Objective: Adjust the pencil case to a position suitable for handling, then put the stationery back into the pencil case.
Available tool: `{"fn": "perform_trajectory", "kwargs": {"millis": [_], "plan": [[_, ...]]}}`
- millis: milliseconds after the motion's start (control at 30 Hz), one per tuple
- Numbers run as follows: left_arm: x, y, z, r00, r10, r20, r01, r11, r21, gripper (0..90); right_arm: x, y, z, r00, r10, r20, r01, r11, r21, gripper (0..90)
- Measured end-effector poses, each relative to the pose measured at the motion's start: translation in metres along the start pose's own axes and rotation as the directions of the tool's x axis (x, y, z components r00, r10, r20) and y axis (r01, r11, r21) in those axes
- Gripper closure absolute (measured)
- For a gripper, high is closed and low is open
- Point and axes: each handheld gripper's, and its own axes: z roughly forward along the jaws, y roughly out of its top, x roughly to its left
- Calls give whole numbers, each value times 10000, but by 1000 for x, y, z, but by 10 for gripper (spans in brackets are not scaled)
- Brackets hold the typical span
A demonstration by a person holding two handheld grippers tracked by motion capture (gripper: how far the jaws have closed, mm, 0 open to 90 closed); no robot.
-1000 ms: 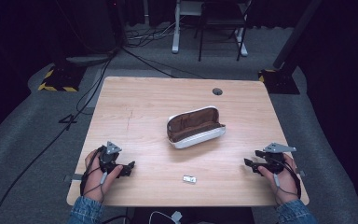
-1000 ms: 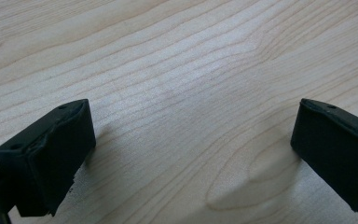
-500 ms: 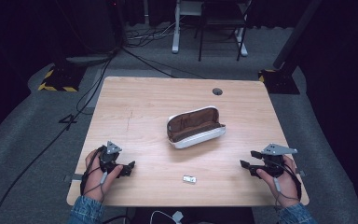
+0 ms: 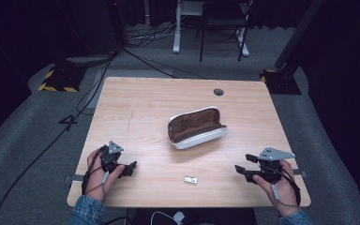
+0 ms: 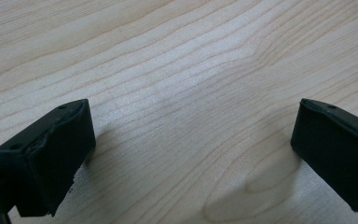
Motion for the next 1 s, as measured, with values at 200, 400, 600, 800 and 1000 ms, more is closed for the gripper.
{"fn": "perform_trajectory", "kwargs": {"millis": [200, 400, 600, 800, 1000], "plan": [[-1, 1, 1, 10000, 8, -10, -8, 10000, -4, 1, 14, 2, 3, 9994, -180, -308, 178, 9998, -47, 342], [-1, 1, 1, 10000, 2, -4, -2, 10000, -7, 2, 26, 5, 9, 9970, -301, -710, 293, 9995, -125, 331], [-1, 1, 1, 10000, -4, -4, 4, 10000, -15, 2, 40, 8, 19, 9898, -508, -1327, 496, 9987, -124, 356], [-1, 1, 1, 10000, 8, -10, -8, 10000, 2, 2, 55, 10, 31, 9797, -647, -1898, 626, 9979, -171, 353], [-1, 2, 1, 10000, -16, -6, 16, 10000, -9, 2, 66, 11, 44, 9709, -735, -2278, 638, 9967, -495, 339]]}}
